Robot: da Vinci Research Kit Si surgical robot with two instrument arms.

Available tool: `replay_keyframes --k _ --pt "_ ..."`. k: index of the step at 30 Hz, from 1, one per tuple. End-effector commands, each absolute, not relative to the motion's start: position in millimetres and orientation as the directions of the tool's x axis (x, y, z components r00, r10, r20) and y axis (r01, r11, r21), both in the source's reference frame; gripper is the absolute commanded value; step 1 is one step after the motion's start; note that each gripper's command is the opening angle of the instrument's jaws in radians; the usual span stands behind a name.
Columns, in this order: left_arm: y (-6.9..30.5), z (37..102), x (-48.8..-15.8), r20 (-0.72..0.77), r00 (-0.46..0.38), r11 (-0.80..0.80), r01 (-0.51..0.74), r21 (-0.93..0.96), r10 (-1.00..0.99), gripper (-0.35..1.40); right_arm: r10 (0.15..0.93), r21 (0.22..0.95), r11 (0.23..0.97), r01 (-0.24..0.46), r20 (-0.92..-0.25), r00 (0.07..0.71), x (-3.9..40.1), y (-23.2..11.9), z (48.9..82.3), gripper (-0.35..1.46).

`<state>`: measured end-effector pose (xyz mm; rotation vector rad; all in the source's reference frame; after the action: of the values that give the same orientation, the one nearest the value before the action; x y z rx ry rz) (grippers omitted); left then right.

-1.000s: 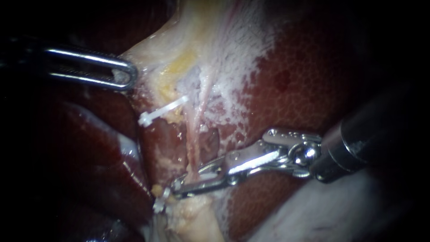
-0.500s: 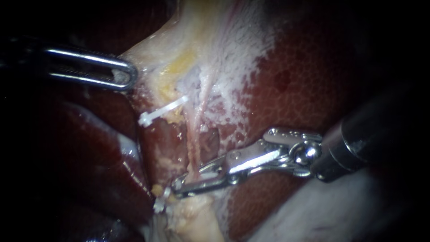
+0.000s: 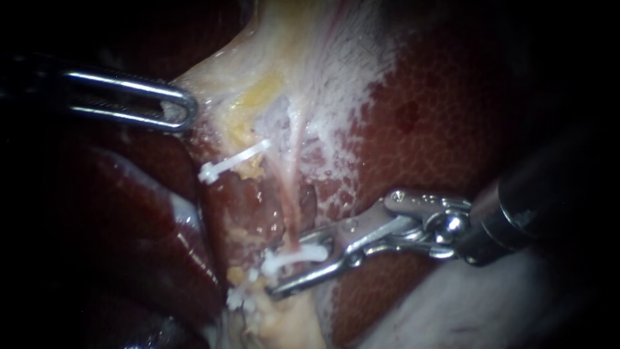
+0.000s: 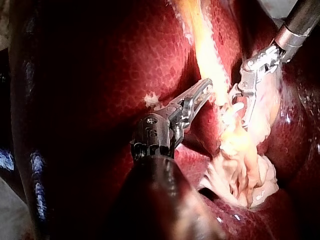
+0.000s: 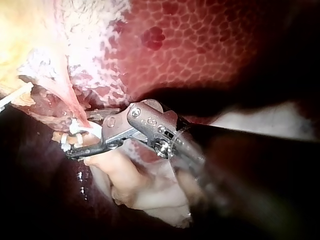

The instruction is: Going back first clip right tube

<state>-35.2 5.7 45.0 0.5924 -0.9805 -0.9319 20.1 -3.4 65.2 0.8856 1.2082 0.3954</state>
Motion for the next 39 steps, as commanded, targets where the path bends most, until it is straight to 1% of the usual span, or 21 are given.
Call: replay_keyframes --k 1,6,10,18,27,32,39 --pt "5.7 45.0 -35.2 0.432 0.24 0.493 0.387 0.779 -0.87 -0.35 0.682 0.755 0.631 0.177 -0.65 0.336 20.2 -3.3 65.2 0.57" --pt "5.6 44.9 -35.2 0.432 0.24 0.493 0.387 0.779 -0.87 -0.35 0.662 0.724 0.674 0.146 -0.68 0.316 20.6 -3.1 65.2 0.6" --pt "5.6 44.9 -35.2 0.432 0.24 0.493 0.387 0.779 -0.87 -0.35 0.635 0.7 0.694 0.167 -0.705 0.317 20.5 -3.0 65.0 0.6" --pt "5.6 44.9 -35.2 0.432 0.24 0.493 0.387 0.779 -0.87 -0.35 0.598 0.666 0.723 0.185 -0.737 0.313 20.1 -3.3 64.9 0.6" --pt "5.4 45.0 -35.1 0.433 0.24 0.494 0.388 0.778 -0.869 -0.35 0.581 0.649 0.734 0.201 -0.753 0.308 17.2 -2.9 64.7 0.6" --pt "5.3 45.1 -35.1 0.433 0.24 0.495 0.388 0.777 -0.869 -0.35 0.556 0.622 0.755 0.208 -0.775 0.302 15.5 -2.5 64.4 0.6" --pt "5.1 45.4 -35.1 0.435 0.24 0.497 0.388 0.776 -0.868 -0.35 0.534 0.595 0.779 0.196 -0.794 0.29 12.4 -0.9 62.7 0.6"
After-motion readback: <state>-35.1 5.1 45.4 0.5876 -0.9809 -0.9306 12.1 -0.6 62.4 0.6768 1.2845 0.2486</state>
